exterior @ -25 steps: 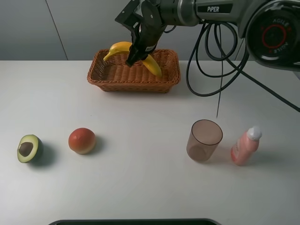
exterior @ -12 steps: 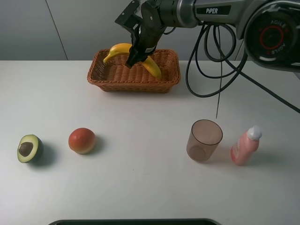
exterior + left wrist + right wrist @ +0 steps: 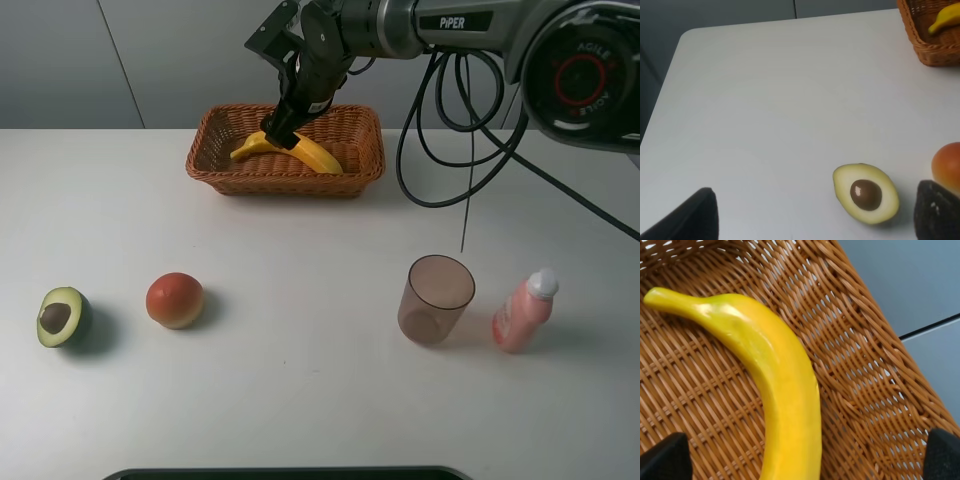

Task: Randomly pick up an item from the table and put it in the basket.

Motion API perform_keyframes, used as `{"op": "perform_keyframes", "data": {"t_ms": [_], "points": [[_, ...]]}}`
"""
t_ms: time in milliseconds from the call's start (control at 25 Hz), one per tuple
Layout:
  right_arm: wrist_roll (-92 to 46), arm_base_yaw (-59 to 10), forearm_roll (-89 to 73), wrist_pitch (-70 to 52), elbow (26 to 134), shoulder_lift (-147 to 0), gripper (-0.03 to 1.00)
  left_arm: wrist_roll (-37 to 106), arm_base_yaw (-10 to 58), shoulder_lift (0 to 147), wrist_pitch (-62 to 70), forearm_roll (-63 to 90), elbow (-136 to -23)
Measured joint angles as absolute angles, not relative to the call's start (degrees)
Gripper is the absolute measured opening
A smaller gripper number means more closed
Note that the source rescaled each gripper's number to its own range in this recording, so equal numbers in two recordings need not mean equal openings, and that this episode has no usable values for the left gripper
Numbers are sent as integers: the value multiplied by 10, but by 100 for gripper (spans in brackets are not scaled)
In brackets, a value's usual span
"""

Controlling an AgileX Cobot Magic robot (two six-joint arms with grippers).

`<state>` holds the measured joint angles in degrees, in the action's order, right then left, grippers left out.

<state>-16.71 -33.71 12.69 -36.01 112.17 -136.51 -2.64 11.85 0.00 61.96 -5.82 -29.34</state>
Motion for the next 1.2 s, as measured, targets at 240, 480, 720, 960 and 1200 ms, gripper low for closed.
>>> {"op": "perform_keyframes", "data": {"t_ms": [240,480,720,960,1200], "points": [[-167,-337,133,-404,1122,-1335,100,-26,119,0,620,-58,-293],[-165,-337,154,-502,1130,-1210,100,-26,119,0,620,-58,-293],[-186,-311,130,-604,1132,-1064,100,-26,119,0,620,-58,-293],[-206,-261,108,-692,1133,-944,100,-26,119,0,620,-58,-293],[-241,-196,82,-697,1062,-804,100,-26,119,0,620,-58,-293]]}}
